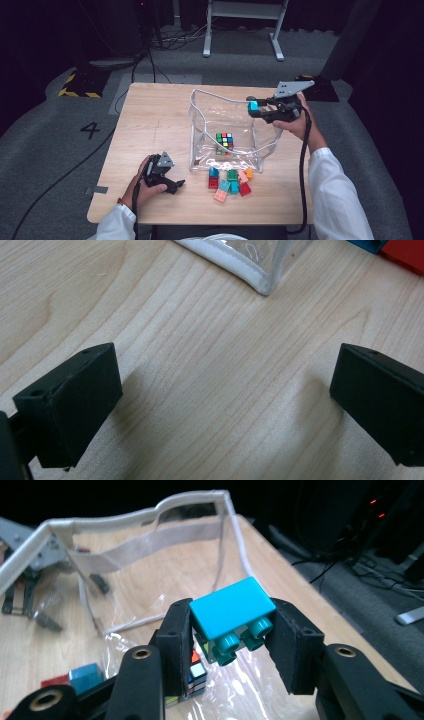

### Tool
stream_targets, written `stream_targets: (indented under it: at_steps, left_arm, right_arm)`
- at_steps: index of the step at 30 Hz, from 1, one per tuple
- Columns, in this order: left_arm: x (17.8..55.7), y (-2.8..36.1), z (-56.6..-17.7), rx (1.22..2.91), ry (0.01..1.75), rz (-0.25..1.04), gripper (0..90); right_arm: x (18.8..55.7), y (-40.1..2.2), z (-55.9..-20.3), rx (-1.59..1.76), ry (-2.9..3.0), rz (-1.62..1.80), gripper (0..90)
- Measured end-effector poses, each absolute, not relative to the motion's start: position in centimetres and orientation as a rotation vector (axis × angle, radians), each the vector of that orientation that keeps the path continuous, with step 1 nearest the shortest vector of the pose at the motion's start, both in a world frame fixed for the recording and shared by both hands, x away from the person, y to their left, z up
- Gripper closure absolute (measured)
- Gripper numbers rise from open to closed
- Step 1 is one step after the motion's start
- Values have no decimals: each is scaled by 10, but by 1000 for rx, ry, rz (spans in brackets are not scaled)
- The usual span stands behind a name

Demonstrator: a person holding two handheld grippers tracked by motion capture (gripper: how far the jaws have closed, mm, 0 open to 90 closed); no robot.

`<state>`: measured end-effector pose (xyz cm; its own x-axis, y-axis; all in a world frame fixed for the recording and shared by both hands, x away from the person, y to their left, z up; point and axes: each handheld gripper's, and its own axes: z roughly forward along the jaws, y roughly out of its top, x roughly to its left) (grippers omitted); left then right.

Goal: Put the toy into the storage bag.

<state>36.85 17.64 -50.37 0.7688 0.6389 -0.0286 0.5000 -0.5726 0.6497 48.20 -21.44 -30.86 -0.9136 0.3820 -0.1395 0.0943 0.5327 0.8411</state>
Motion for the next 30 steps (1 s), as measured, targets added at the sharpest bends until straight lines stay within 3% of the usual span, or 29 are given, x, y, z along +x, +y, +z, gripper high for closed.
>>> stream_targets:
  at_steps: [14, 30]
  left_arm:
    - [369, 176, -504, 2302, 845, 275, 4]
    - [369, 176, -504, 2302, 846, 274, 4]
  right_arm:
    - [492, -182, -330, 313, 2735, 906, 549]
    - [488, -190, -344, 285, 2936, 390, 549]
